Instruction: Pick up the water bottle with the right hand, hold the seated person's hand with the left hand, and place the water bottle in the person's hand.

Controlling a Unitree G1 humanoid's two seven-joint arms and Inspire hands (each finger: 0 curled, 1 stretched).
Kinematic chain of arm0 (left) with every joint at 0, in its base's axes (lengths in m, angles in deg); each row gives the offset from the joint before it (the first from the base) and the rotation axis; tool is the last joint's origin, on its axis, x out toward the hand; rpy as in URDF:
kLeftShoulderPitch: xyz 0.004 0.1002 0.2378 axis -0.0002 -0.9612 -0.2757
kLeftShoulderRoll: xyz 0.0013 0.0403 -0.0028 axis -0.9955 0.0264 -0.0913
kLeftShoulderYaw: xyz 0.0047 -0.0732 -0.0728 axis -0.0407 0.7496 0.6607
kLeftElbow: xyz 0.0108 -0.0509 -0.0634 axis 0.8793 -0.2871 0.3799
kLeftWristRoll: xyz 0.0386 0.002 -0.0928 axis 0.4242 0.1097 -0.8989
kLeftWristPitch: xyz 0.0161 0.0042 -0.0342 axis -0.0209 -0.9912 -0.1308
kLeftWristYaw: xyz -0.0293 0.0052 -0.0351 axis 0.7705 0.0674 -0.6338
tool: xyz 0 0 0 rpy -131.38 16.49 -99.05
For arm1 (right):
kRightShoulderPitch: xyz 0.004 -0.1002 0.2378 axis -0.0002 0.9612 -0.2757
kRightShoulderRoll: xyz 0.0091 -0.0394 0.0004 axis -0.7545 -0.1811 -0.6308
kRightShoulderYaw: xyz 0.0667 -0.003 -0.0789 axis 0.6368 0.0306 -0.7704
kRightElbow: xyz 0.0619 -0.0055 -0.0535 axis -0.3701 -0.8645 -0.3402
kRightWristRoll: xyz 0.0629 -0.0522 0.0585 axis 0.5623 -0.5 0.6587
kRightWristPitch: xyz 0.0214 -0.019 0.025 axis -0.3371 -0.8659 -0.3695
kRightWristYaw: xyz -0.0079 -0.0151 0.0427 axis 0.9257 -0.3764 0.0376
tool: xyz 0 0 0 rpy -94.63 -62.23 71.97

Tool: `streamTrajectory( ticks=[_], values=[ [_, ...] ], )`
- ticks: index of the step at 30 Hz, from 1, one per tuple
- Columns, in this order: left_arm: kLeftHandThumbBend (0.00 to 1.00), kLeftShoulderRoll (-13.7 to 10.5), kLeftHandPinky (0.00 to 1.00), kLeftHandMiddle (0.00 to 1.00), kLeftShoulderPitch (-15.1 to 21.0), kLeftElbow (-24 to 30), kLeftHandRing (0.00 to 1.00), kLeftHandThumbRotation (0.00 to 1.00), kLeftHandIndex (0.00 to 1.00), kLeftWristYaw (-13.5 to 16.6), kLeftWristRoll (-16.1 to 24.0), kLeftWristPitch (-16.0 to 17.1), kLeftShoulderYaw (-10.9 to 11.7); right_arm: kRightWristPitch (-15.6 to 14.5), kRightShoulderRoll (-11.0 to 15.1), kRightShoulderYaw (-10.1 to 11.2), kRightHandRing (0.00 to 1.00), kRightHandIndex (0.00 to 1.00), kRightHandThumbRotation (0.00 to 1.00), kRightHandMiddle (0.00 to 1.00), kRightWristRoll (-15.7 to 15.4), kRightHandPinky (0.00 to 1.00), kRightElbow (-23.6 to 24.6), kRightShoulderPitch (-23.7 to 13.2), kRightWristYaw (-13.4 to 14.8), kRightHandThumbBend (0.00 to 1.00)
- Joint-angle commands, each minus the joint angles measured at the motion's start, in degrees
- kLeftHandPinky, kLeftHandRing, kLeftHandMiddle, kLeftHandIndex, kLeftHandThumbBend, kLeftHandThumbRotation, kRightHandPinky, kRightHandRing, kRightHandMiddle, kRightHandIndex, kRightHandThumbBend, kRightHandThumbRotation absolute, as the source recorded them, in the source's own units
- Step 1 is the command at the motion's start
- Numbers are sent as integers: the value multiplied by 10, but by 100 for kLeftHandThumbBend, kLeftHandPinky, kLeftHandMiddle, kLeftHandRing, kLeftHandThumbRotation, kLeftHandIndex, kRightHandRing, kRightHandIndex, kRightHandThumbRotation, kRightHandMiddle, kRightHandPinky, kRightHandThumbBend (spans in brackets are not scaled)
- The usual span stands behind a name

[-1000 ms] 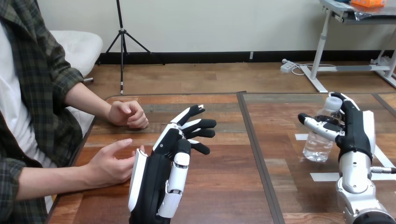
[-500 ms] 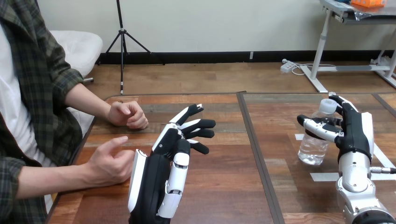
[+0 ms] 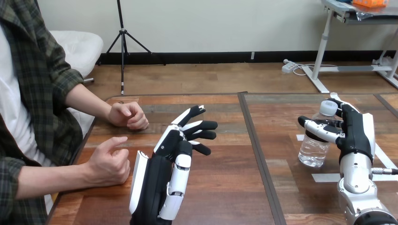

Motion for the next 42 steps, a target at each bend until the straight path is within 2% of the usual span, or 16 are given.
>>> streamTrajectory(
  ticks=[1, 6, 14, 25, 31, 38, 42],
  values=[
    [15, 17, 52, 71, 12, 24, 67, 100, 82, 2, -6, 6, -4, 2, 3, -7, 72, 76, 0, 77, -6, 67, 2, -48, 0, 72],
    [15, 18, 52, 71, 12, 23, 66, 100, 82, 3, -4, 7, -3, 3, 4, -13, 77, 76, 0, 77, -11, 76, 1, -44, -5, 72],
    [14, 18, 53, 71, 15, 19, 66, 100, 82, 4, -4, 10, -4, 8, 4, -14, 80, 76, 0, 78, -8, 81, -2, -37, -30, 72],
    [11, 21, 53, 71, 14, 17, 67, 100, 82, 5, -3, 10, -5, 15, 1, -18, 78, 76, 0, 78, -12, 76, -3, -24, -50, 73],
    [10, 21, 54, 72, 15, 14, 67, 100, 82, 8, 0, 12, -5, 27, -1, -30, 76, 77, 0, 78, -25, 73, -1, -14, -47, 74],
    [9, 22, 55, 72, 15, 14, 67, 100, 82, 10, 1, 11, -5, 25, -2, -49, 75, 77, 0, 77, -45, 72, -1, -9, -47, 74],
    [8, 22, 55, 72, 14, 17, 67, 100, 82, 9, -1, 8, -7, 21, -5, -52, 76, 78, 0, 78, -47, 72, -1, -7, -53, 74]
  ],
)
